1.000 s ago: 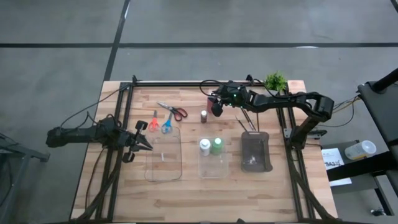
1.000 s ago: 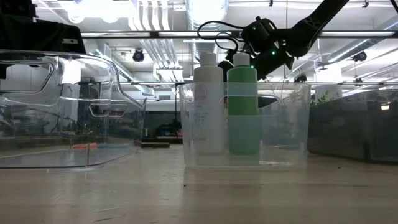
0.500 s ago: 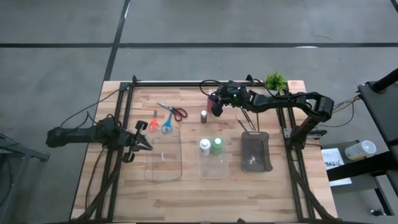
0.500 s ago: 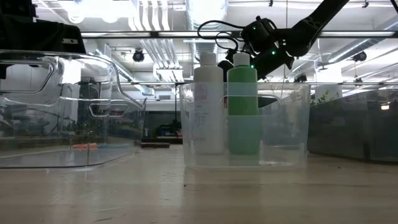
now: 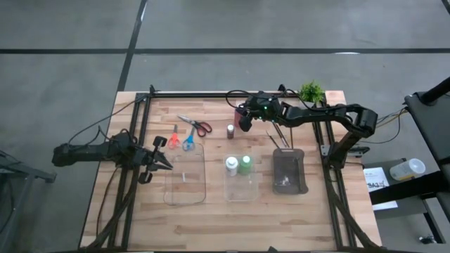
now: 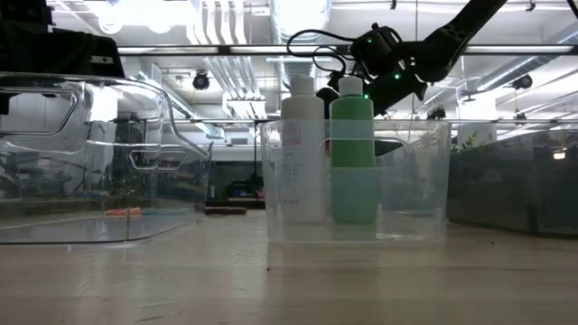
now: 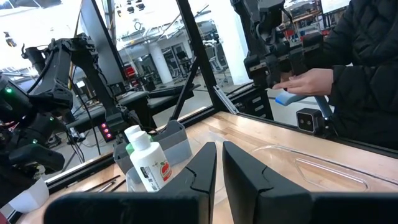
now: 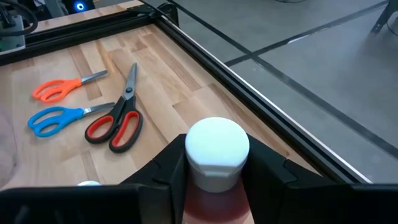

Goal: Pick & Place Paint Supplies
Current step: Put the pink bottle into the white transparent bin

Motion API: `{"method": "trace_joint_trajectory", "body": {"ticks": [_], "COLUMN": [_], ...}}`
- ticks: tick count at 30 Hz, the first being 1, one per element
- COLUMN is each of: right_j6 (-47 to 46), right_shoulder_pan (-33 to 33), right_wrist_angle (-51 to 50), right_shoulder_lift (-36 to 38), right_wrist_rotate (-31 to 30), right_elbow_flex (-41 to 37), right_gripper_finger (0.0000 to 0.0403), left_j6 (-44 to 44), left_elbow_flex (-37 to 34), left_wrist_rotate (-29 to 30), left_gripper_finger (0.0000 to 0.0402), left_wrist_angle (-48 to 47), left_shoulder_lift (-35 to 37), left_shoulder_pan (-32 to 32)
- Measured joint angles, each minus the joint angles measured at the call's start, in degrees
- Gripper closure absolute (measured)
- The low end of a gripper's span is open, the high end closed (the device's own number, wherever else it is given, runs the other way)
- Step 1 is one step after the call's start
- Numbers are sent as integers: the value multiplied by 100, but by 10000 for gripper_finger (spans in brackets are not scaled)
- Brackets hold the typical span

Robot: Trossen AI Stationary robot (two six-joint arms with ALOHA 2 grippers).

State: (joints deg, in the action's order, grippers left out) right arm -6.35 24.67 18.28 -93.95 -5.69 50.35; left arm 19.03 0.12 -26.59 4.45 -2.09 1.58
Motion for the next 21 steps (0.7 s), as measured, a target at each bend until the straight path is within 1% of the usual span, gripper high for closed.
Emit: {"method": "trace_joint_trajectory", "body": {"ticks": [9, 16, 21], "right_j6": [17, 52, 219], "right_shoulder_pan": [-2, -48, -244], "right_wrist_angle": [-11, 28, -8], "right_shoulder_lift": [85, 418, 808], "right_wrist_rotate": [3, 15, 27], "right_elbow_flex": [-9, -9, -9], "right_gripper_finger": [283, 281, 280], "left_j6": [0, 0, 0], "left_elbow_flex": [-1, 0, -2], "left_wrist_rotate": [0, 0, 0], "left_gripper_finger": [366, 366, 366], "left_wrist_angle": [0, -1, 0], "left_shoulder_lift": [0, 0, 0], "left_shoulder_pan": [-2, -1, 0]}}
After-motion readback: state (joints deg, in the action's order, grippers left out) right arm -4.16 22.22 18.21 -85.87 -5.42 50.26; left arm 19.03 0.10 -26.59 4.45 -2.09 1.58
